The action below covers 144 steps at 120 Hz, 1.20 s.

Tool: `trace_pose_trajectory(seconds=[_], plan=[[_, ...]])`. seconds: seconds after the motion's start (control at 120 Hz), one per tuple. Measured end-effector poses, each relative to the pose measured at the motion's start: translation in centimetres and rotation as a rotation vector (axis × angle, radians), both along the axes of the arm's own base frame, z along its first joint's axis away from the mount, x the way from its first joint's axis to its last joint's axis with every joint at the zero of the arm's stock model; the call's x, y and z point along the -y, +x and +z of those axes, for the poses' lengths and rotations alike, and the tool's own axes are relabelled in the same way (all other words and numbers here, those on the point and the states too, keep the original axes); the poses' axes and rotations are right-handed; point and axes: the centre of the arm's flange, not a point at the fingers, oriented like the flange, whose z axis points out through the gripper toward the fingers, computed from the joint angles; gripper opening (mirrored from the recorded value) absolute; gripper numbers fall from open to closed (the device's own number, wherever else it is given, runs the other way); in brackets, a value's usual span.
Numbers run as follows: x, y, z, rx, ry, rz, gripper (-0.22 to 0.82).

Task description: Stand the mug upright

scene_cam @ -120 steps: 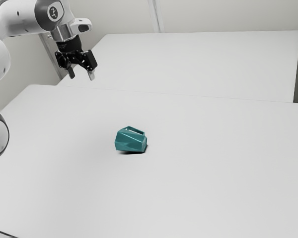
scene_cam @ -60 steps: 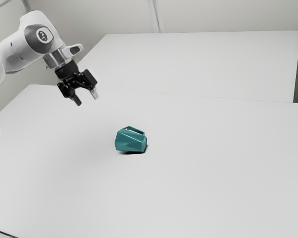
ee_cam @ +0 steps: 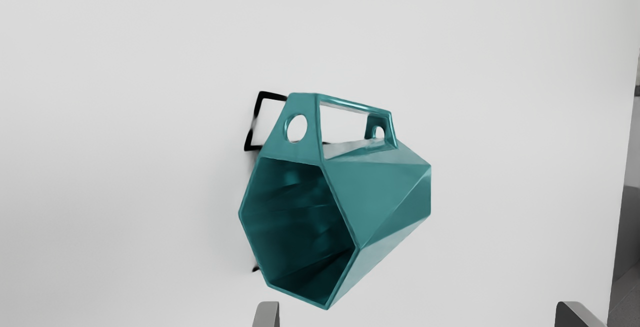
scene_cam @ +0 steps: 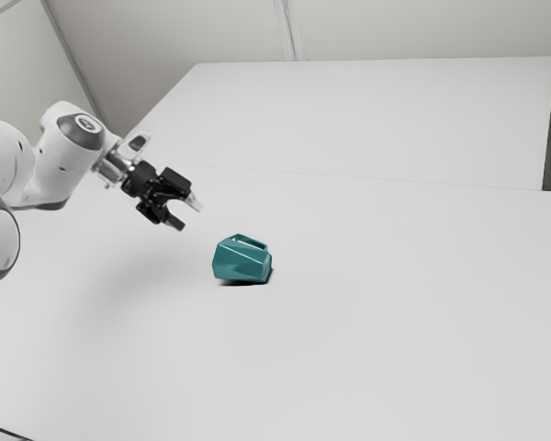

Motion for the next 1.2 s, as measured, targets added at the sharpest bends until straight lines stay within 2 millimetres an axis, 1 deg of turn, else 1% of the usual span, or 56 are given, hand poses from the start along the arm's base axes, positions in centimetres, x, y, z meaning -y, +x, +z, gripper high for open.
trace_pose_trajectory(seconds=[0.208,0.333,0.475,0.633,0.867,0.9,0.933,1.083,1.142,1.2], plan=[[0.5,-0.8,-5.0,0.039,-0.102,0.01,0.6],[1.1,-0.7,-6.3,0.072,-0.131,-0.006,0.6],[2.0,-1.4,-8.9,0.067,-0.164,-0.022,0.6],[2.8,-1.3,-9.7,0.098,-0.192,-0.034,0.6],[4.6,-0.9,-9.7,0.144,-0.242,-0.061,0.6],[4.7,-0.9,-9.7,0.148,-0.246,-0.063,0.58],[4.8,-1.1,-9.9,0.147,-0.252,-0.062,0.54],[5.0,-1.3,-10.2,0.16,-0.269,-0.063,0.17],[5.1,-1.2,-10.1,0.168,-0.27,-0.068,0.07],[5.1,-1.1,-9.9,0.178,-0.271,-0.073,0.0]])
